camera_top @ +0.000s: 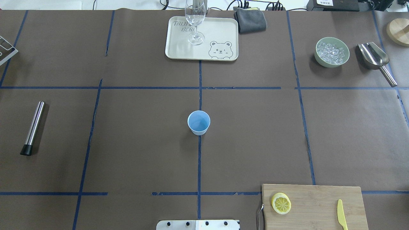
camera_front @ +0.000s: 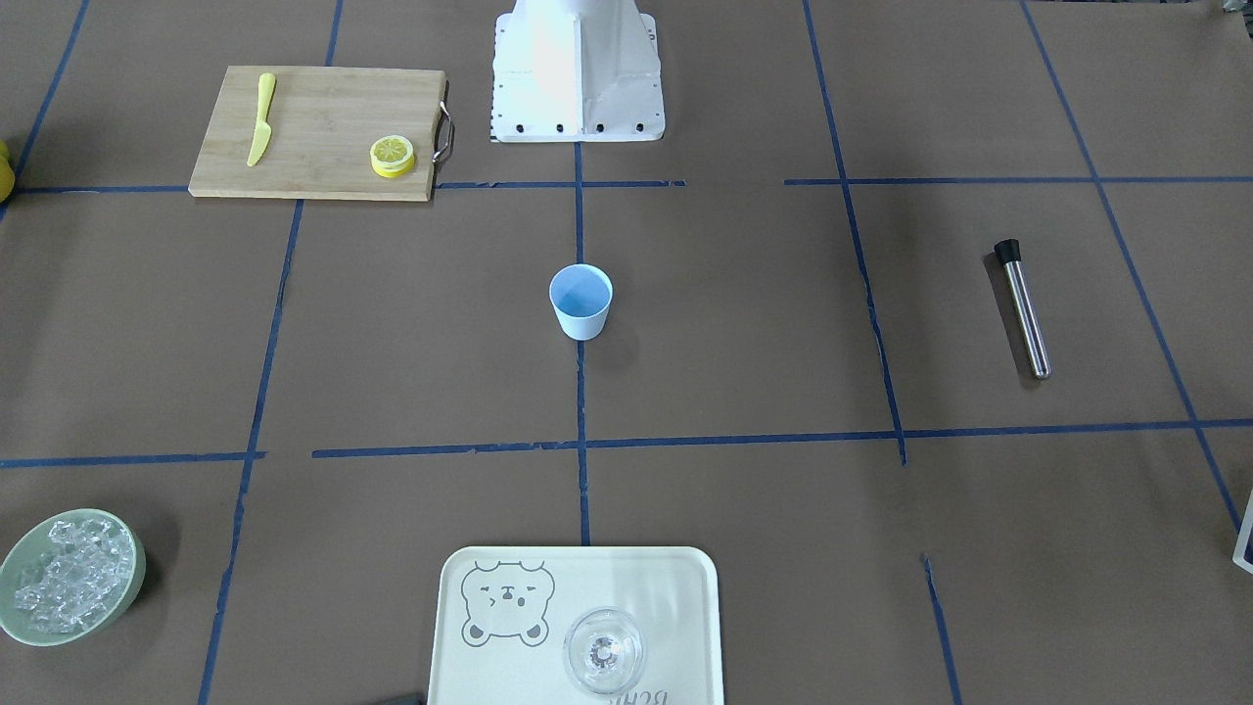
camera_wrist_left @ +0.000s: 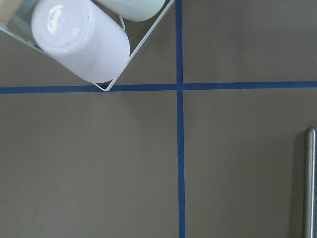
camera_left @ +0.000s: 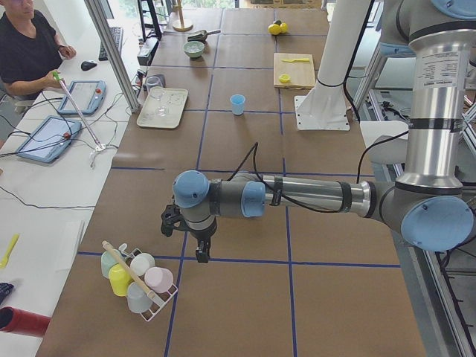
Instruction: Squeeze lemon into cup
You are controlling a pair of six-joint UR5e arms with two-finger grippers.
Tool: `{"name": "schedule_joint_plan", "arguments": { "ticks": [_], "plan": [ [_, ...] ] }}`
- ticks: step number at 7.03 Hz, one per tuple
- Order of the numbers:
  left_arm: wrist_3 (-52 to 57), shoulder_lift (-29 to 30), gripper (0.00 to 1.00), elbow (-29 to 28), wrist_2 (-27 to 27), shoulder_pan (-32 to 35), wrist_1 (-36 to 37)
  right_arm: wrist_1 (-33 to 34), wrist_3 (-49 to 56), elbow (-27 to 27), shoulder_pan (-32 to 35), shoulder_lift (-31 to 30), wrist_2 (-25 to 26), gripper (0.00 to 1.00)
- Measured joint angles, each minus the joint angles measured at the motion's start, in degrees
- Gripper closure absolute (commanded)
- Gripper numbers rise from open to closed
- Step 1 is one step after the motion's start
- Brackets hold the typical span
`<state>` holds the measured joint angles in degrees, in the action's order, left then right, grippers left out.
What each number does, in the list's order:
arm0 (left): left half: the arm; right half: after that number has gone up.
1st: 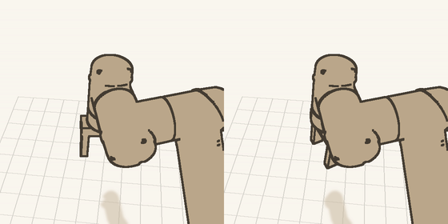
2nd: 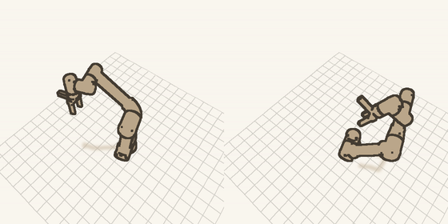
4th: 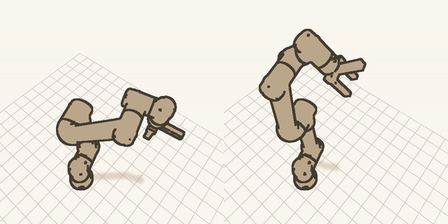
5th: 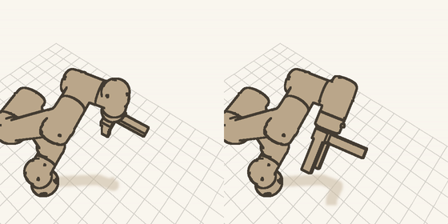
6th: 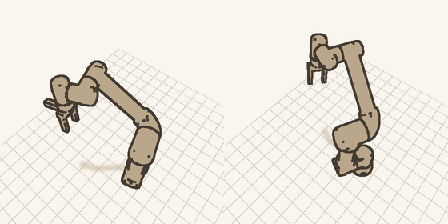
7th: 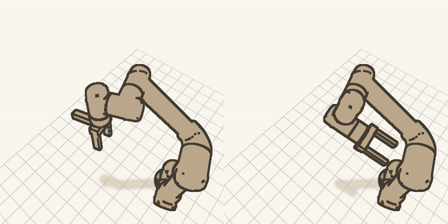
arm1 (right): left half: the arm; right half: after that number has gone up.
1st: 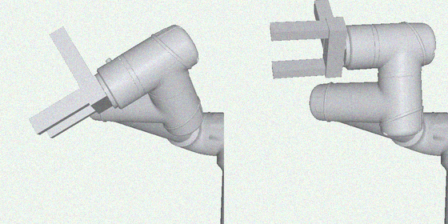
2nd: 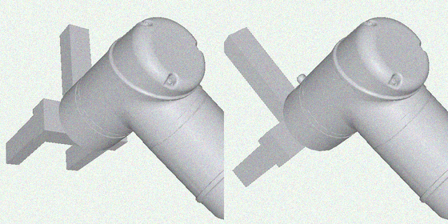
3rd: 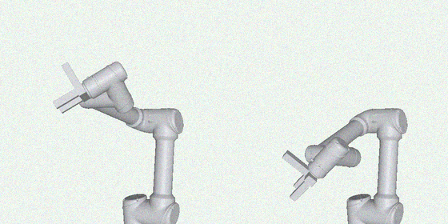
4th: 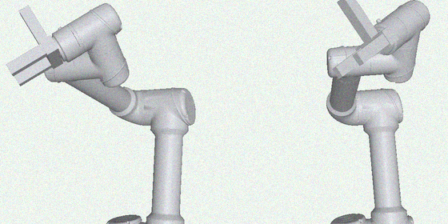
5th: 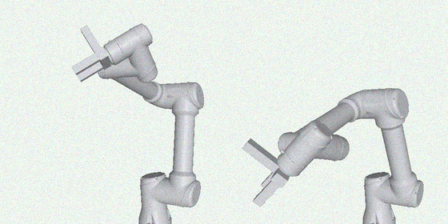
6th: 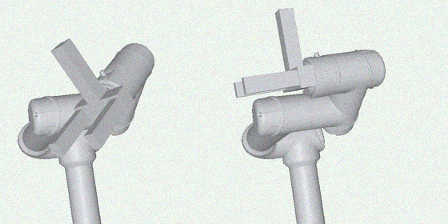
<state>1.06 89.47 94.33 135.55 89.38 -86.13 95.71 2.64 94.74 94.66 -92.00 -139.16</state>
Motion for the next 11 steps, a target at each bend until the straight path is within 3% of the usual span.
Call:
{"name": "schedule_joint_plan", "arguments": {
  "ticks": [4, 6, 8, 11],
  "plan": [
    [-0.33, 0.70, 0.00, 0.28, 0.06, 0.00, 0.00, -0.14, -0.71, 3.28, -0.76, 0.82, 0.18, 0.00],
    [-0.43, 1.03, 0.00, 0.69, 0.23, 0.00, 0.04, -0.80, -8.87, 6.13, -3.76, 2.56, -1.06, 0.00],
    [-0.45, 1.07, 0.00, 1.12, 0.20, 0.00, 0.07, -10.44, -15.67, 5.55, -8.35, 1.80, -1.97, 0.00],
    [-0.47, 1.16, 0.00, 3.43, 0.02, 0.00, 0.09, -18.91, -32.19, 12.59, -21.19, 1.06, 5.20, 0.00]
  ]
}}
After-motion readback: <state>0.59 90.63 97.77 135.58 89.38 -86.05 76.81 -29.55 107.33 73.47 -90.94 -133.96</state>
